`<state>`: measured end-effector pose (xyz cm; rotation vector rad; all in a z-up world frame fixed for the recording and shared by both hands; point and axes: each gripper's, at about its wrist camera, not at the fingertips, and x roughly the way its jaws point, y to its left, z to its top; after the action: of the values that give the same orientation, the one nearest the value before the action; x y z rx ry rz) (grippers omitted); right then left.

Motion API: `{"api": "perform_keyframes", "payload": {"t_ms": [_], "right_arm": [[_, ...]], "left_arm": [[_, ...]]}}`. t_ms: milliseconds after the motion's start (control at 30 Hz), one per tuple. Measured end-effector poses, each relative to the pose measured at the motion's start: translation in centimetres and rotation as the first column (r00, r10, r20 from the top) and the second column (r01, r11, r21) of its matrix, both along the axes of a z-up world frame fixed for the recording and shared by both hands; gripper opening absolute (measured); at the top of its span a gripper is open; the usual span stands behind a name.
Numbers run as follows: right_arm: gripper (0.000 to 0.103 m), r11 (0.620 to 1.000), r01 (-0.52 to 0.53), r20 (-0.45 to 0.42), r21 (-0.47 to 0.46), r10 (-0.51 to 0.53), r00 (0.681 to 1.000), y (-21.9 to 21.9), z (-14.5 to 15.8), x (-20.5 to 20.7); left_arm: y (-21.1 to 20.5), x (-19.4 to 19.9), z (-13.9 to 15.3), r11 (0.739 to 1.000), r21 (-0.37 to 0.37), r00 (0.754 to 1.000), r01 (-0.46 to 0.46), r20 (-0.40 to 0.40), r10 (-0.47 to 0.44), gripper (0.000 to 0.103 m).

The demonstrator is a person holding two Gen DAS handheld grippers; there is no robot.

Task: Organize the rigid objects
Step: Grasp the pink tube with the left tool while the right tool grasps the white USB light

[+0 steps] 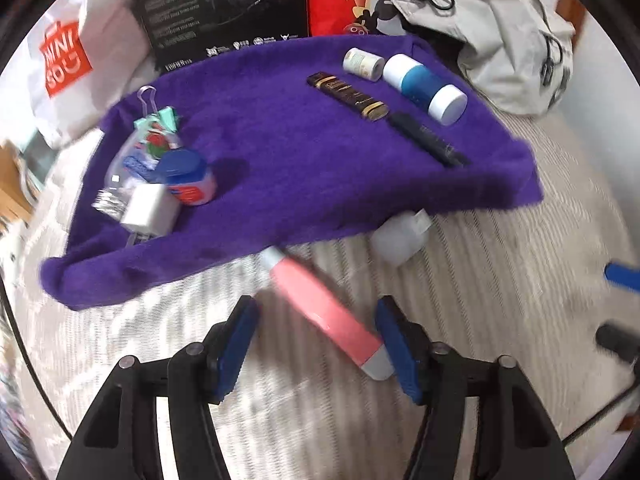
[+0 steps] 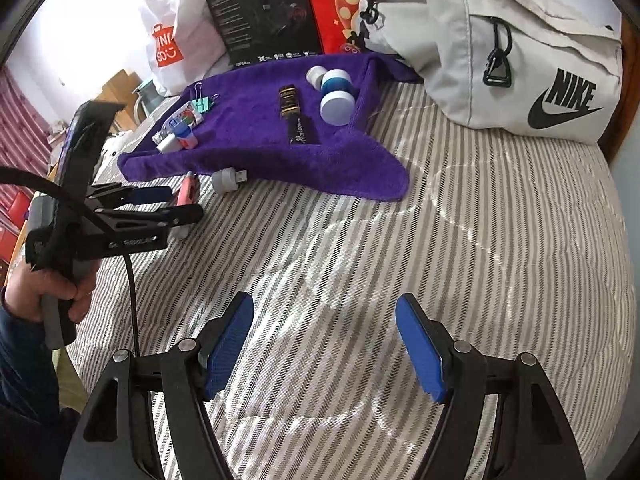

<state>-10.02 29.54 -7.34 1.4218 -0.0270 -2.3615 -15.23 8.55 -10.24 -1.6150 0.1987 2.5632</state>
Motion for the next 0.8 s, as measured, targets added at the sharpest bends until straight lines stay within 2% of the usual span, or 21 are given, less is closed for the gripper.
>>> {"api": "perform_keyframes", "payload": {"t_ms": [233,400,500,633,667,733,800], "right_arm": [[0.073,1.0,-0.03,0.015,-0.001,0.03,0.999,-1.3,-0.4,0.2],[0.073,0.999,-0.04,0.023,0.006,0.04,0.999,-2.0,-0.4,0.0],[0.073,0.999,-0.046,0.027,0.015,0.046,0.999,-2.5,-0.4,0.0],[0.073,0.999,-0.041,0.021,0.013,0.04,0.999,-3.2,-0.1,-0.7],[0.073,0.999,-0.038,0.018,0.007,0.038,0.999,-3.5,0.0,-0.9],[0.073,0.999,-0.036,0.008,-0.004,0.036,0.999,-4.2,0.1,-1.3],[0.073,0.999,-0.037,0.006,-0.009,0.037,0.999,-5.1,-0.1,-1.9]], "left_arm": [[-3.2,1.2,0.2,1.0,0.009,1.0,-0.027,0.015,0.027,0.062],[-3.0,0.6,0.1,0.999,0.027,0.999,-0.036,-0.012,0.036,0.062],[-2.7,0.5,0.1,0.999,0.032,0.999,-0.023,-0.024,0.024,0.057],[-2.1,1.2,0.3,0.999,0.038,0.999,0.023,-0.048,-0.021,0.035],[-1.9,1.3,0.4,0.998,0.039,0.998,0.04,-0.052,-0.038,0.026],[-1.4,1.5,0.6,0.996,0.041,0.995,0.084,-0.055,-0.082,0.017],[-1.4,1.6,0.6,0.994,0.034,0.993,0.107,-0.062,-0.105,0.017]]}}
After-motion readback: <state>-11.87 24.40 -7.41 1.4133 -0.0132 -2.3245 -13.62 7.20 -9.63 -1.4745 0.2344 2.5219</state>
